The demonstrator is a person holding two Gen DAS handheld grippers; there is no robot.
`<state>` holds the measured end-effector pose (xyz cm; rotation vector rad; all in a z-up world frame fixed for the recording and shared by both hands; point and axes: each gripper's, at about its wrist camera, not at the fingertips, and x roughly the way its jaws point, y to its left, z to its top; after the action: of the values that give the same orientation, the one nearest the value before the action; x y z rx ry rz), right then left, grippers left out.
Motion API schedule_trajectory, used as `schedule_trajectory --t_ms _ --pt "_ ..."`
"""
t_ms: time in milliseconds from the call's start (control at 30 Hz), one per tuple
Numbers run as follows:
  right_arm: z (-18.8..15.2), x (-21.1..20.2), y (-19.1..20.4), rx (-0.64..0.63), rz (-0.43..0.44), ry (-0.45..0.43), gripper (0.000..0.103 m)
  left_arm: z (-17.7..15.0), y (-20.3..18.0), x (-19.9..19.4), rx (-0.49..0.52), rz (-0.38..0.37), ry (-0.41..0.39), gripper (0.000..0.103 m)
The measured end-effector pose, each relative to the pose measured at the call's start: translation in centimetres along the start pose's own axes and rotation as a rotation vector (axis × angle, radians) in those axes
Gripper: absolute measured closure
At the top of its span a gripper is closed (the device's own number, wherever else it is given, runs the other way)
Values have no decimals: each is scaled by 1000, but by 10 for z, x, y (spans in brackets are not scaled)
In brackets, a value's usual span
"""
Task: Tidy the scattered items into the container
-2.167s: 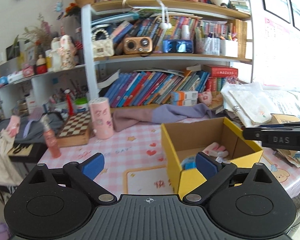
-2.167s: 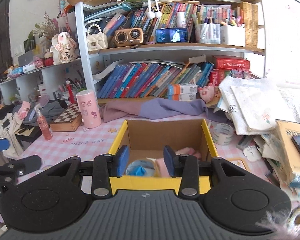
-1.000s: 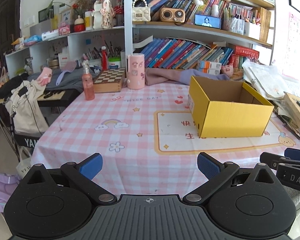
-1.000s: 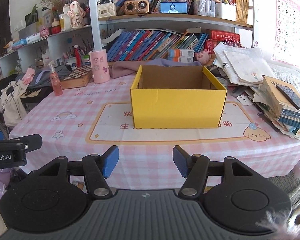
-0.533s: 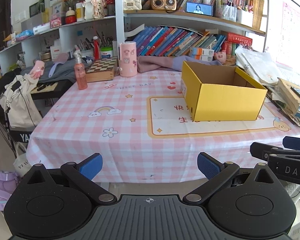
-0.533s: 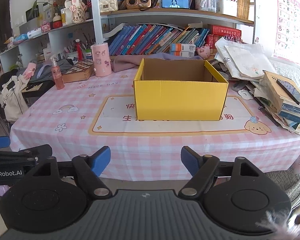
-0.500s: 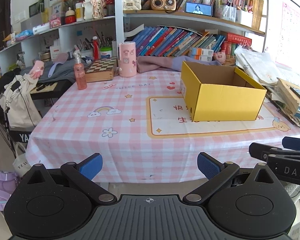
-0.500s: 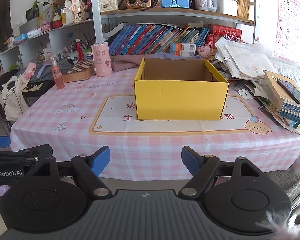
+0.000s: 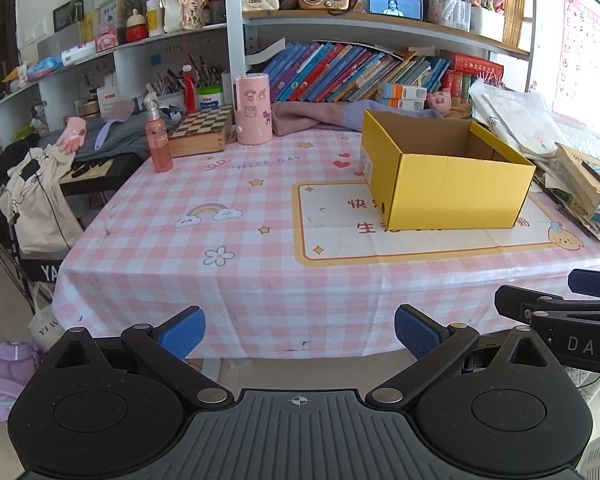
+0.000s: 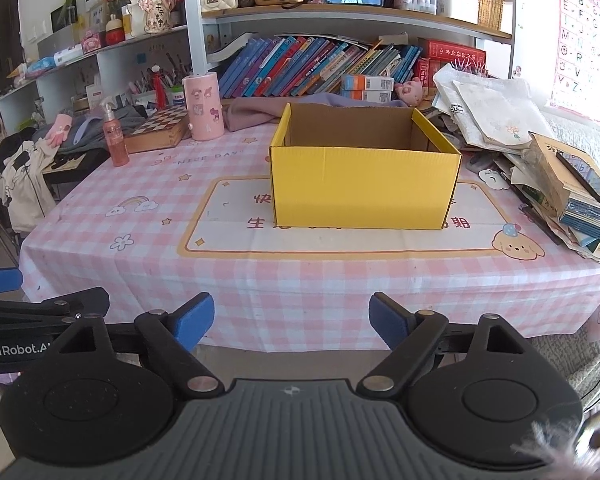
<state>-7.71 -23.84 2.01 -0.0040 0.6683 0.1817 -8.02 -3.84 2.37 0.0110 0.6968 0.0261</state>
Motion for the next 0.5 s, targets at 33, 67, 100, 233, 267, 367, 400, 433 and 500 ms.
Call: schedule_trajectory --t_ms 33,67,100,233,267,367,400,433,500 --pt "0 0 0 -1 0 1 18 0 1 1 -2 0 3 1" --pt "0 1 1 -2 0 2 18 0 1 1 -4 1 7 1" --pt "0 1 1 -1 -1 2 17 0 1 2 -4 4 11 1" --pt "0 2 1 -3 -6 7 15 0 1 5 -1 11 27 1" --pt "0 3 1 -4 -6 9 14 0 1 5 0 9 28 1" --pt "0 4 1 -5 -7 13 13 0 2 6 3 4 29 1" --pt "0 4 1 -5 -7 13 13 0 2 6 3 2 30 1" --pt "0 4 1 -5 -7 13 13 0 2 7 3 1 31 1" --pt "0 5 1 -4 -7 13 13 0 2 8 3 -2 34 1"
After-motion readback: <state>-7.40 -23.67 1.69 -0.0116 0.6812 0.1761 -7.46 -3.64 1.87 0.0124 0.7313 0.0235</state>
